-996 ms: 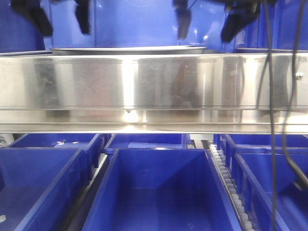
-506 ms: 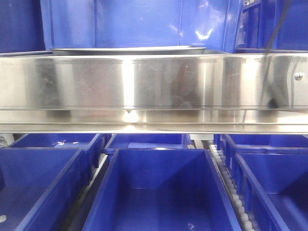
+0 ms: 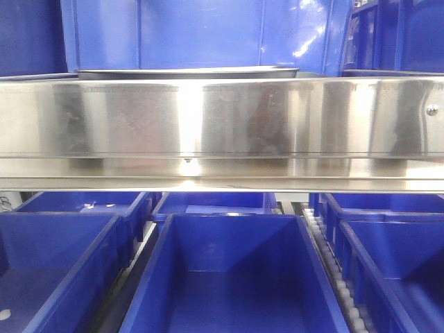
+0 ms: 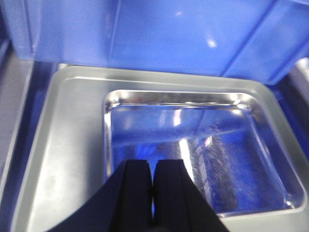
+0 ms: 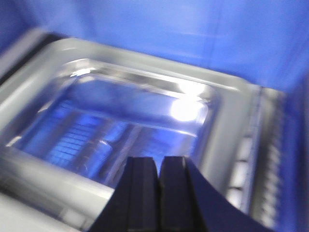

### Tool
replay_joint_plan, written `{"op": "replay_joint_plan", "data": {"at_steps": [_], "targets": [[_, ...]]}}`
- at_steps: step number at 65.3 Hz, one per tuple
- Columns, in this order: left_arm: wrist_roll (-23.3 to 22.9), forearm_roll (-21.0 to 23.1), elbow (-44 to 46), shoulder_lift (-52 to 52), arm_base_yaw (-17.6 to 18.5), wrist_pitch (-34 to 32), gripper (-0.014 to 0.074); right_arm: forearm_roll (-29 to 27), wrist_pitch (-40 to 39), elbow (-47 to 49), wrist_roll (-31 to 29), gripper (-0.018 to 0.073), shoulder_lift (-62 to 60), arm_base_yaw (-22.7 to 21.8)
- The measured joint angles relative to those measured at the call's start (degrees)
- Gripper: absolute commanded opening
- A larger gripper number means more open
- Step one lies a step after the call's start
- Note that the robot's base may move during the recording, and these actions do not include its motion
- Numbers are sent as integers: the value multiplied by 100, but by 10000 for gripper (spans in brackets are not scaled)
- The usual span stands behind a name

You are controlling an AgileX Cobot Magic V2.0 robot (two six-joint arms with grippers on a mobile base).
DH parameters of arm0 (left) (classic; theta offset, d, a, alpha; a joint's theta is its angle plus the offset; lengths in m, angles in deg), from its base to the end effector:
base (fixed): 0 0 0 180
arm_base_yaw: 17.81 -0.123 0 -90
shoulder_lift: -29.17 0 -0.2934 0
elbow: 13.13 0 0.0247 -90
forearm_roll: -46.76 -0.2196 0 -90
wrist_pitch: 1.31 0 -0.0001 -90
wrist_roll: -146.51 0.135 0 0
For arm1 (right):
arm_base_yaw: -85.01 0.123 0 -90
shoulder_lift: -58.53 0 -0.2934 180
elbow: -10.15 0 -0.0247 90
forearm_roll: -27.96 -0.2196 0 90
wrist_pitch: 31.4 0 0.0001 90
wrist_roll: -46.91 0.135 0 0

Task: Stack silver trays without gaps
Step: 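Open both grippers to release the tray inside the lower tray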

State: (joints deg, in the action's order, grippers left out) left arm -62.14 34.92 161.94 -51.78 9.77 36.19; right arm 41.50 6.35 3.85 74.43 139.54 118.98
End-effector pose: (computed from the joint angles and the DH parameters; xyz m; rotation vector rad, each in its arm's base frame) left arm 0.2592 -0.1164 0.3805 0.0839 2.1560 -0.3428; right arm 0.2453 0.1419 0.3724 -0.2447 2.1697 0.3518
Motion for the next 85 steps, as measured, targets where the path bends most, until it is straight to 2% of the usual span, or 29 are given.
{"op": "replay_joint_plan", "data": {"at_steps": [14, 42, 52, 67, 85], "targets": [[0, -15, -1170, 813, 0, -1354, 4, 225, -742, -986, -45, -78, -1008, 0], [14, -677, -3552, 2459, 0, -3449, 4, 334, -748, -2532, -123, -78, -2846, 0], [14, -741, -4034, 3097, 0, -3646, 4, 344, -710, -2801, -123, -78, -3383, 0], [14, -751, -4092, 3812, 0, -3750, 4, 355, -895, -2827, -123, -78, -3894, 0], [14, -751, -4095, 3982, 0, -3750, 4, 355, -988, -2827, -135, -78, -3940, 0]]}}
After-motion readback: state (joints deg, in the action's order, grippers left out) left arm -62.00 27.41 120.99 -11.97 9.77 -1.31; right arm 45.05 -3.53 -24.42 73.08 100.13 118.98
